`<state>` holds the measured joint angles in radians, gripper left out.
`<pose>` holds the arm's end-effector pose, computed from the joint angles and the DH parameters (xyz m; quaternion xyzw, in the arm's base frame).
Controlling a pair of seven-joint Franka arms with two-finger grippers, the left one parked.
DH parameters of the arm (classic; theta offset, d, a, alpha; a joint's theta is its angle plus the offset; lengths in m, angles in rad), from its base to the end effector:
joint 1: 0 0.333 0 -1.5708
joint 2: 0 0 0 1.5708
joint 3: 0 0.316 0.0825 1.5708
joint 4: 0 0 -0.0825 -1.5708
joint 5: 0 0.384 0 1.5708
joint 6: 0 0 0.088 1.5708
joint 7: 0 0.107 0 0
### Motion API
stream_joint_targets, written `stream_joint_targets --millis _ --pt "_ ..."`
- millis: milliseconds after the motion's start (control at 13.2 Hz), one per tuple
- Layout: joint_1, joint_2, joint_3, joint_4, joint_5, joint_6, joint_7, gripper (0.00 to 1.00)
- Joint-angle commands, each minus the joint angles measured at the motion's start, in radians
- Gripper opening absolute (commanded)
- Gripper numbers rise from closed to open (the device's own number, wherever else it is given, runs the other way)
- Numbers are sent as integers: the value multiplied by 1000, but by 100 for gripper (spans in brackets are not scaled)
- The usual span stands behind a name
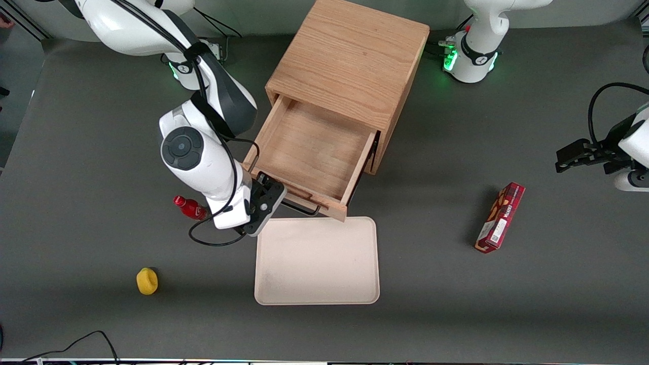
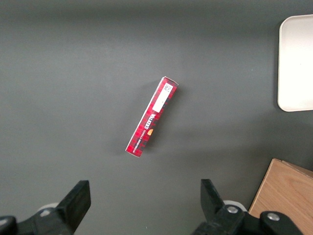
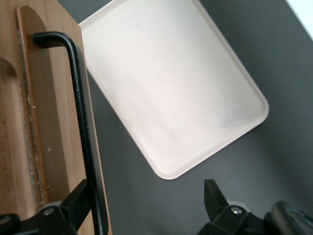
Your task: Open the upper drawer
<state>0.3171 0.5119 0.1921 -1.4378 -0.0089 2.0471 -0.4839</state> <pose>0.6329 0.3249 0.4100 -0.8832 -0.4641 -0.0526 0.0427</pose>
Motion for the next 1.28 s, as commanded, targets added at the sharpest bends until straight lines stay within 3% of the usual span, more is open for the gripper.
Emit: stream_joint_targets --millis 0,302,604,755,830,981,1208 --pt "-4 16 -14 27 18 24 -32 100" --pt "-9 13 -31 31 26 25 -24 100" --pt "-56 -39 -33 48 206 18 19 100" --pt "-87 -87 -34 48 355 9 88 100" --pt "-117 -117 -34 50 368 -31 175 100" --pt "-202 -209 -39 40 353 -154 319 100" --pt "-275 -334 -72 -12 166 -357 559 100"
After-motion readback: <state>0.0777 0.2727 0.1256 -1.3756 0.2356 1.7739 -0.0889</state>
